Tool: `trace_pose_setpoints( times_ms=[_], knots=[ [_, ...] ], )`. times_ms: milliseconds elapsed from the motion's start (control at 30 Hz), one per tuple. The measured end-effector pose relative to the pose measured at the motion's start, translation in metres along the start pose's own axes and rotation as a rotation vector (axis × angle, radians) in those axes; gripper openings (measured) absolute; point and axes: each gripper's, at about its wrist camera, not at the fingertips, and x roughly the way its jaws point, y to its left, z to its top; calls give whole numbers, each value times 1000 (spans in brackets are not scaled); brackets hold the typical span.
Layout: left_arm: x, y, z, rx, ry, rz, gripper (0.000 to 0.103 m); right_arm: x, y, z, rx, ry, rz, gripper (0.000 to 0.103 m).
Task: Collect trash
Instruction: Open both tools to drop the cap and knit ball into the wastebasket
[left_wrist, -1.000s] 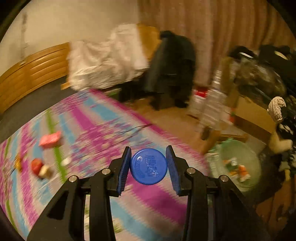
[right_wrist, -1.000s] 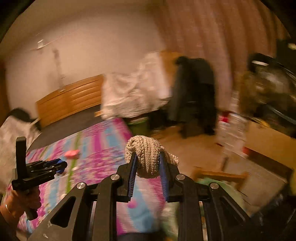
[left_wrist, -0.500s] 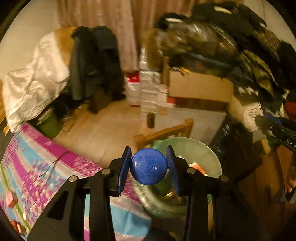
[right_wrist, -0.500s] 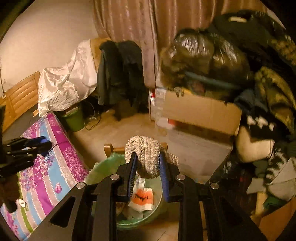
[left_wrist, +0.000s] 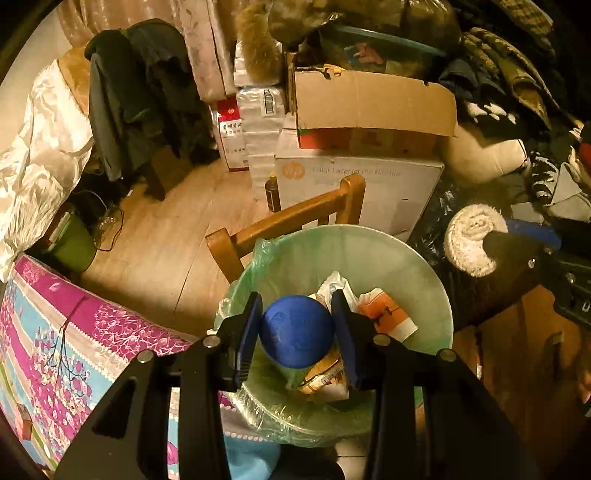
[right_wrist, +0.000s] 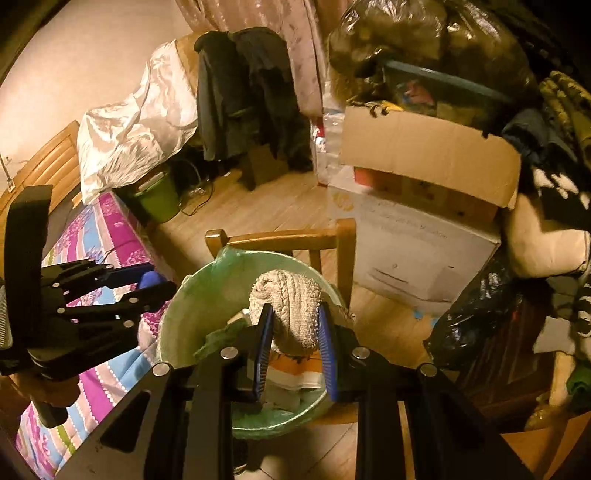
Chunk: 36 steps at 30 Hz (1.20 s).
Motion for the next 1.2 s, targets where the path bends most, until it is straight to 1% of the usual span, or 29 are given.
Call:
trace_pose_setpoints(
  times_ms=[567,633,667,700,733,767,833,933,1067,1200],
  knots=[
    [7,3,-1,12,3,17,37,14,18,8,-19,22,38,25],
    [8,1,-1,20,-1,18,38,16,20,8,-31,15,47,29],
    [8,1,-1,23,-3,18,39,16,21,9,-33,13,45,32],
    [9,1,-1,21,0,20,54,16,21,9,-34,12,37,40],
    [9,1,-1,18,3,21,62,16,22,9,-36,6,32,42],
    [8,0,-2,16,-4,20,66,16,21,9,-36,4,31,42],
    [7,-1,-3,28,-11,12,66,16,20,9,-31,1,29,42],
    [8,-3,-5,41,-14,30,66,16,18,10,-26,0,22,42],
    [6,0,-5,29,-22,37,66,16,17,10,-24,0,22,42],
    [-1,5,-8,21,-38,63,66,13,20,10,-26,-17,37,42]
  ],
)
